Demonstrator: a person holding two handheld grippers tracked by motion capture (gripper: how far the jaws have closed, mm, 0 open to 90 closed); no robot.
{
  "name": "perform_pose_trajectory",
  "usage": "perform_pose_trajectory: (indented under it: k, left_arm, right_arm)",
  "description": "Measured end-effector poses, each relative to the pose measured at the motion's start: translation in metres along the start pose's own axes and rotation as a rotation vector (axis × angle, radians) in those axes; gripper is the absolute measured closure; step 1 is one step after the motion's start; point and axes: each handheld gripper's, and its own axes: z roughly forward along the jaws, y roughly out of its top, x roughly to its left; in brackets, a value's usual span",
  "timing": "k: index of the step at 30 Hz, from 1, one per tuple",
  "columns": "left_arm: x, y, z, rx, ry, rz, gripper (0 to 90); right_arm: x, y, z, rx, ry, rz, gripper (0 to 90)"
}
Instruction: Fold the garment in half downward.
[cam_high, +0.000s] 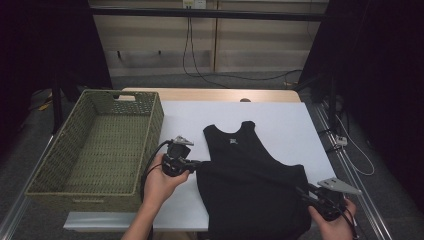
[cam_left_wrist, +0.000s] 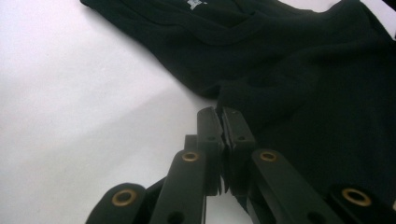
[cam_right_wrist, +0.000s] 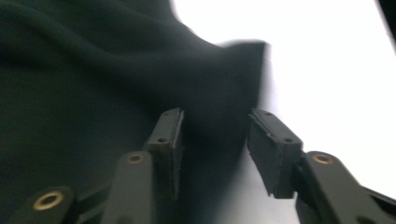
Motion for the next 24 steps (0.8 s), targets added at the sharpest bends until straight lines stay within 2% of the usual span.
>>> perform_pose_trajectory:
  k: [2,4,6,9,11,13,16,19,21,22,23,24]
  left_arm:
    - [0.001,0.0,0.001,-0.004,0.0,-0.008,87.5]
    - [0.002,0.0,0.002,0.002,0.006,-0.005,87.5]
    - [0.003,0.0,0.003,-0.002,-0.001,-0.012,87.5]
    - [0.003,-0.001,0.003,0.0,-0.011,-0.012,87.5]
    - [0.002,-0.001,0.003,0.004,-0.016,-0.012,87.4]
    - [0.001,-0.001,0.003,-0.003,-0.013,-0.014,87.5]
    - [0.001,-0.001,0.002,-0.007,-0.01,-0.017,87.5]
    - [0.0,-0.001,0.001,-0.012,-0.005,-0.017,87.4]
    - [0.0,-0.001,0.0,-0.009,-0.006,-0.014,87.5]
    - [0.0,-0.001,0.0,-0.012,-0.008,-0.018,87.5]
    - [0.0,-0.001,-0.001,-0.011,-0.016,-0.017,87.5]
    - [0.0,-0.001,-0.001,-0.009,-0.018,-0.015,87.5]
  right_arm:
    - [0.016,0.007,0.002,-0.014,0.042,-0.03,52.5]
    - [0.034,0.012,0.006,-0.015,0.11,-0.052,52.2]
    - [0.055,0.016,0.012,-0.01,0.158,-0.103,51.5]
    - [0.088,0.021,0.021,0.0,0.257,-0.163,50.6]
    - [0.11,0.023,0.027,0.014,0.334,-0.199,50.2]
    - [0.127,0.023,0.031,0.022,0.394,-0.227,50.0]
    - [0.15,0.021,0.036,0.045,0.461,-0.291,49.4]
    - [0.167,0.018,0.038,0.069,0.507,-0.351,49.4]
    - [0.175,0.015,0.042,0.104,0.493,-0.4,53.9]
    - [0.176,0.013,0.042,0.078,0.487,-0.413,57.9]
    - [0.176,0.013,0.042,0.079,0.489,-0.411,64.1]
    - [0.175,0.014,0.042,0.084,0.497,-0.417,78.1]
